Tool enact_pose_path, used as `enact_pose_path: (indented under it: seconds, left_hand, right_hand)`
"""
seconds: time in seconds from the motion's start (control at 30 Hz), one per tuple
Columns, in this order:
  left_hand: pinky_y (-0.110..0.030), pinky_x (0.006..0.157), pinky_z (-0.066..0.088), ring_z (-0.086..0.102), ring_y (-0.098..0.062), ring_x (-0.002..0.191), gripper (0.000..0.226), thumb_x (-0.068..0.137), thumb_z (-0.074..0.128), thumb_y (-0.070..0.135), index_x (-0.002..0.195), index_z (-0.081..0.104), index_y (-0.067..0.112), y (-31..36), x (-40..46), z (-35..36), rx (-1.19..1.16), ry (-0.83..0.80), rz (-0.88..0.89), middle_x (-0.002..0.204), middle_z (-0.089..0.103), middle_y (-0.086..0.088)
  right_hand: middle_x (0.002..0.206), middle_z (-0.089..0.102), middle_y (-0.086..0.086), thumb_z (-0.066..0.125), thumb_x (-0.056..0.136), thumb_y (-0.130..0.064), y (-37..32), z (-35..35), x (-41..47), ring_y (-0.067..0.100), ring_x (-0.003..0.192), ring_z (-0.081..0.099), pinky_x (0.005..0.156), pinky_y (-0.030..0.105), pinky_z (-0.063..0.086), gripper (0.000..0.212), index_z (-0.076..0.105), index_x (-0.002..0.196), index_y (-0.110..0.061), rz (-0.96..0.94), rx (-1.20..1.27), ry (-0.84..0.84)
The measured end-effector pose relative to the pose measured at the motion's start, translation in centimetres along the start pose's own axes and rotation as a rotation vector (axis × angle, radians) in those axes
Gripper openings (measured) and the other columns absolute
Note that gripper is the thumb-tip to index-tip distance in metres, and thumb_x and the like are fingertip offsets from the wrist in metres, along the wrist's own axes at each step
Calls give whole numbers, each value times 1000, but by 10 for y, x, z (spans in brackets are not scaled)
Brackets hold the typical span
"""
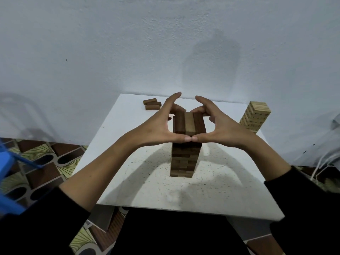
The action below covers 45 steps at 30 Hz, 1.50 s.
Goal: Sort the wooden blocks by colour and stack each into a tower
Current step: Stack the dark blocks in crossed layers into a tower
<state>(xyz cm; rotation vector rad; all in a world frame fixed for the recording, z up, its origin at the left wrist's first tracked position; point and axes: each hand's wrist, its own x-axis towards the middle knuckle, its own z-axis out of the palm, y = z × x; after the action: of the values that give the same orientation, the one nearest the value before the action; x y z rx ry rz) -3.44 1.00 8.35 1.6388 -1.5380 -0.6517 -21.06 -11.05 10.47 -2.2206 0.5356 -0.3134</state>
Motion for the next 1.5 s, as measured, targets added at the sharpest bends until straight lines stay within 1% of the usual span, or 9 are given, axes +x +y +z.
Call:
enact_pose_path:
  seconds: [0.1, 0.23, 0.37, 0.6, 0.73, 1.03, 1.2, 1.33, 1.5]
  left_hand:
    - [-22, 113, 27, 32, 0, 135, 95, 73, 60, 71, 146, 16, 27, 13, 1, 3, -177, 61, -55, 140, 38, 12]
    - [-28, 117, 14, 21, -14, 144, 58, 103, 10, 43, 151, 17, 9, 8, -13, 18, -673, 165, -102, 157, 23, -3]
    - [-36, 121, 7, 13, -7, 145, 103, 70, 16, 85, 153, 14, 24, 4, -10, 35, -782, 187, -245, 159, 17, 7]
    - [-34, 121, 8, 18, -3, 144, 93, 76, 9, 77, 153, 14, 26, -2, -4, 46, -837, 160, -252, 157, 22, 10]
    - [-30, 120, 13, 22, -5, 143, 85, 83, 8, 74, 152, 15, 24, 5, -6, 50, -893, 151, -233, 156, 25, 9]
    - [-26, 118, 13, 19, -6, 144, 70, 93, -2, 60, 153, 10, 26, 12, -9, 51, -848, 154, -222, 157, 19, 10]
    - [-32, 121, 12, 19, -5, 144, 86, 83, 8, 75, 152, 15, 25, 3, -9, 51, -744, 124, -170, 158, 21, 7]
    - [-25, 117, 13, 11, 3, 142, 119, 59, 45, 92, 152, 8, 28, -3, -15, 40, -527, 112, -112, 159, 10, 13]
    - [-30, 119, 17, 23, 4, 140, 116, 61, 78, 41, 150, 5, 25, -13, -17, 20, -379, 90, -31, 153, 27, 8]
  right_hand:
    - [143, 38, -13, 73, 71, -49, 0, 3, -4, -4, 131, 34, 104, 13, 25, 99, 14, 148, -31, -2, 131, 39]
    - [148, 36, -11, 39, 76, -71, 3, 23, -6, 2, 135, 32, 117, 36, 22, 87, 22, 148, -25, 83, 518, 227]
    - [155, 24, -5, 23, 77, -71, 3, 42, -7, 6, 141, 22, 120, 37, 13, 92, 15, 151, -16, 124, 757, 259]
    - [137, 52, 4, 19, 85, -69, -2, 54, -5, 13, 131, 43, 116, 39, 23, 82, 44, 133, -8, 75, 772, 245]
    - [145, 45, 2, 18, 86, -70, -6, 56, -7, 10, 135, 38, 118, 39, 20, 81, 39, 141, -13, 96, 787, 233]
    - [95, 67, -24, 9, 97, -52, -11, 54, -11, -9, 99, 57, 104, 23, 31, 55, 59, 87, -32, 97, 787, 213]
    - [104, 66, -24, 11, 95, -56, -1, 56, -9, -10, 107, 54, 110, 26, 27, 55, 61, 96, -33, 76, 800, 190]
    - [145, 36, -9, 54, 80, -68, 10, 47, -11, 4, 135, 29, 119, 43, 15, 72, 36, 134, -23, 56, 649, 118]
    - [148, 35, -6, 78, 60, -34, 17, 28, -9, 8, 139, 29, 119, 42, 17, 103, 17, 144, -30, -37, 447, 96]
